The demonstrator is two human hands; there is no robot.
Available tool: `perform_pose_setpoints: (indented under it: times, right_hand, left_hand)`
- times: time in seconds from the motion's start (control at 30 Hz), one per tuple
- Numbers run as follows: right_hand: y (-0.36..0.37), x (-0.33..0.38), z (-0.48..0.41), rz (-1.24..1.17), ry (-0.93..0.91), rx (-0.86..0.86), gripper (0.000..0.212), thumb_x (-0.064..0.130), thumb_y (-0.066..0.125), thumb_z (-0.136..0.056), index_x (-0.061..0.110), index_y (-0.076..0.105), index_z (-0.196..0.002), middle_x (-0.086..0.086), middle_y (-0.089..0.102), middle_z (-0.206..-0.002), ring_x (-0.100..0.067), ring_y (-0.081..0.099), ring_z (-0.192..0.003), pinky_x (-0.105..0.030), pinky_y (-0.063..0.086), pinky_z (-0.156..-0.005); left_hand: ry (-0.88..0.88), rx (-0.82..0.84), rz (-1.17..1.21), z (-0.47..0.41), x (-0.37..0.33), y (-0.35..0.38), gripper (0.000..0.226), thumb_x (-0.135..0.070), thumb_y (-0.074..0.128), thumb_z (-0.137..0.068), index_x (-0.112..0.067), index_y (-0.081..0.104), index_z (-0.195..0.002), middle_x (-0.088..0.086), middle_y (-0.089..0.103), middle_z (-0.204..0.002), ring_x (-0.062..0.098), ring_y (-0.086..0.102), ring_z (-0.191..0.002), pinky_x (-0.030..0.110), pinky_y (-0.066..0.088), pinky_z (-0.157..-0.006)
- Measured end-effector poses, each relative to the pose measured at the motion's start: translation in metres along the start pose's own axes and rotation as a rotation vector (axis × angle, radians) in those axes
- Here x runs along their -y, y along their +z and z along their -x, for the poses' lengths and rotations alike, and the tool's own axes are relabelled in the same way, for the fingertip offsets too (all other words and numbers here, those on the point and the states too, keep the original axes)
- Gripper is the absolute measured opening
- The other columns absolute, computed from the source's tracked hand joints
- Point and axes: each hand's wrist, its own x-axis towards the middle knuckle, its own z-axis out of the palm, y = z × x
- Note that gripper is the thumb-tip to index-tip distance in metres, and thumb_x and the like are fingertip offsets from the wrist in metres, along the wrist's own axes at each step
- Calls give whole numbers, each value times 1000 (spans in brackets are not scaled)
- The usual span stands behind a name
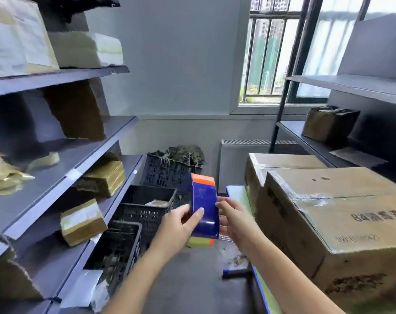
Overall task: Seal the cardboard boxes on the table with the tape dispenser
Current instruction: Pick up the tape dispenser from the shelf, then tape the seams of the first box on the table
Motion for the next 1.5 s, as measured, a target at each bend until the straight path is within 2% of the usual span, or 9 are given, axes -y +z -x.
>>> perform_pose_setpoints:
  times: [0.27, 0.4, 0.5, 0.6, 0.8, 1.0, 1.2, 1.37, 1.5]
  right_hand:
    - [-59, 11, -138, -53, 1, -306, 13, 5, 49, -93, 10, 57, -101, -13, 66, -90, -20, 62, -66, -32, 52, -62]
    - [-88, 13, -223, -102, -95, -551, 29, 5, 61, -88, 4, 55, -116, -15, 69, -95, -28, 67, -83, -48, 53, -83]
    - [-104, 25, -271, -176, -146, -720, 21, 2, 59, -89, 15, 55, -105, -9, 70, -86, -21, 68, -70, -38, 57, -69]
    - [-117, 39, -307, -195, -179, -882, 25, 6, 60, -89, 19, 51, -108, -7, 71, -87, -21, 69, -72, -35, 57, -64]
    - [-150, 55, -352, -35, -196, -1238, 28, 8, 57, -91, 20, 49, -114, -5, 68, -90, -16, 66, -75, -24, 55, -60]
    - [-191, 50, -369, 386, 11, -1548, 39, 17, 60, -89, 17, 48, -126, -8, 65, -112, -23, 62, -93, -36, 52, -78]
    - [-206, 50, -386, 992, 276, -1498, 38, 26, 44, -98, 22, 37, -135, -3, 63, -119, -27, 59, -103, -30, 42, -71]
    - [-212, 37, -406, 1250, 435, -1312, 39, 17, 40, -97, 17, 35, -135, -7, 63, -112, -26, 58, -103, -34, 45, -77]
    - [-213, 25, -406, 1314, 420, -1304, 41, 17, 41, -96, 15, 37, -137, -8, 61, -112, -28, 55, -106, -34, 43, -81]
  left_hand:
    - [24, 422, 96, -180, 44, 53, 52, -63, 51, -74, -16, 67, -86, -1, 71, -81, 9, 61, -73, 35, 49, -71]
    - [88, 692, 165, -287, 67, 91, 51, -62, 57, -78, -15, 68, -96, 4, 72, -91, 15, 65, -81, 35, 50, -76]
    - [128, 845, 130, -362, 74, 117, 47, -56, 56, -79, -15, 68, -97, 4, 71, -92, 11, 62, -81, 41, 50, -77]
    - [190, 979, 97, -422, 71, 145, 19, -36, 60, -90, -19, 69, -91, -1, 71, -84, 8, 59, -73, 31, 46, -70]
    - [245, 1162, 76, -490, 67, 200, 13, -20, 59, -92, -20, 65, -81, -4, 67, -72, 9, 59, -64, 31, 48, -68]
    - [287, 1184, 24, -534, 72, 245, 18, -7, 56, -91, -16, 59, -75, -8, 61, -64, 5, 54, -56, 18, 44, -62]
    - [644, 1043, -376, -571, 90, 280, 20, -19, 53, -91, -24, 66, -106, -7, 62, -97, 13, 59, -92, 27, 46, -80]
    - [864, 1053, -637, -579, 105, 298, 40, -34, 48, -94, -29, 49, -134, -5, 47, -138, 15, 40, -128, 22, 31, -101]
    - [851, 1108, -798, -577, 113, 303, 45, -49, 41, -95, -41, 37, -139, -4, 29, -152, 17, 20, -141, 46, 14, -112]
